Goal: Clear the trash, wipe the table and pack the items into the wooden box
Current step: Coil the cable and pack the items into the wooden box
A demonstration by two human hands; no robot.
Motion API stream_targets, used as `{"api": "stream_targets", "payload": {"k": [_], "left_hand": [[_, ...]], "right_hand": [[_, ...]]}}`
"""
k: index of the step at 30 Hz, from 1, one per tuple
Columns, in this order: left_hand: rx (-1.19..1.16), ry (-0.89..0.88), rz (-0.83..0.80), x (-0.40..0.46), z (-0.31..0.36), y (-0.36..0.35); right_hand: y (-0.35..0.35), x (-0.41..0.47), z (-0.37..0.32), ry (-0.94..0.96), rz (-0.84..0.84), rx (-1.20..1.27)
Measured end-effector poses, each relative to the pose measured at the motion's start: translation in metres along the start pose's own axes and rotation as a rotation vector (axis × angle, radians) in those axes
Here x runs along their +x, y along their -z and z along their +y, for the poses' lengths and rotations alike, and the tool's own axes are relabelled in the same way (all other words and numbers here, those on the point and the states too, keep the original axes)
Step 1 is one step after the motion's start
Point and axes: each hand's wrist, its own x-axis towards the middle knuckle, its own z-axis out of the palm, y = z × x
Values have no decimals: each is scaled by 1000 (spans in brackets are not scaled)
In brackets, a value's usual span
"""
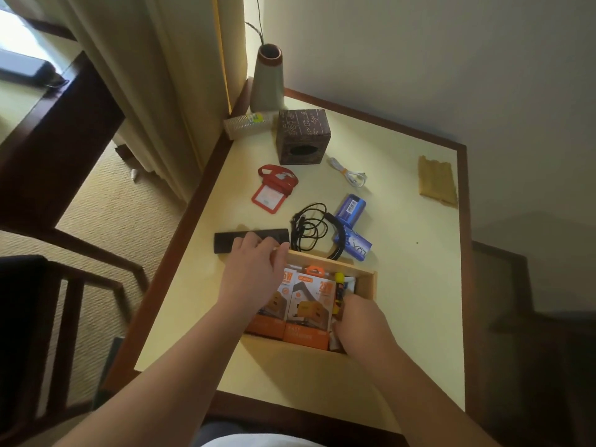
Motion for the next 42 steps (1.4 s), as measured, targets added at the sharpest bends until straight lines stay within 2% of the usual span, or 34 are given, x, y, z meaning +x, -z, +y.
{"api": "stream_targets", "payload": {"k": [2, 4, 7, 9, 14, 16, 19, 22, 25, 29, 32, 34, 38, 40, 42], "left_hand": [[-10, 0, -4, 0, -1, 0], [-10, -4, -6, 0, -2, 0], [-12, -2, -13, 0, -2, 1], [-11, 6, -16, -1, -1, 1], [-15, 15, -4, -2, 1, -1], [-33, 5, 10, -2, 1, -2], [-27, -14, 35, -3, 0, -3], [-21, -22, 46, -3, 0, -3], [-29, -17, 47, -3, 0, -2], [-29, -3, 23, -2, 1, -1], [-32, -8, 19, -2, 2, 0], [-31, -1, 10, -2, 3, 1], [-21, 19, -13, -2, 3, 1], [-7, 18, -25, -2, 2, 1], [-6, 11, -28, -2, 0, 1]], "right_hand": [[10, -7, 1, 10, 6, 5], [33, -13, 1, 24, 82, 101], [79, -1, 3, 94, 363, 298], [100, 29, 3, 116, 432, 346], [92, 124, 16, 111, 130, 109], [79, 144, 21, 121, 106, 27], [76, 149, 29, 107, 131, -37], [94, 128, 41, -24, 140, -104], [110, 81, 54, -148, 179, -6], [89, -7, 43, -15, 235, 280], [51, -41, 28, 73, 247, 227], [24, -47, 21, 51, 266, 156], [-15, -35, 13, 12, 411, -24], [-21, -27, 12, -23, 454, -3], [-18, -27, 12, 42, 523, 37]]}}
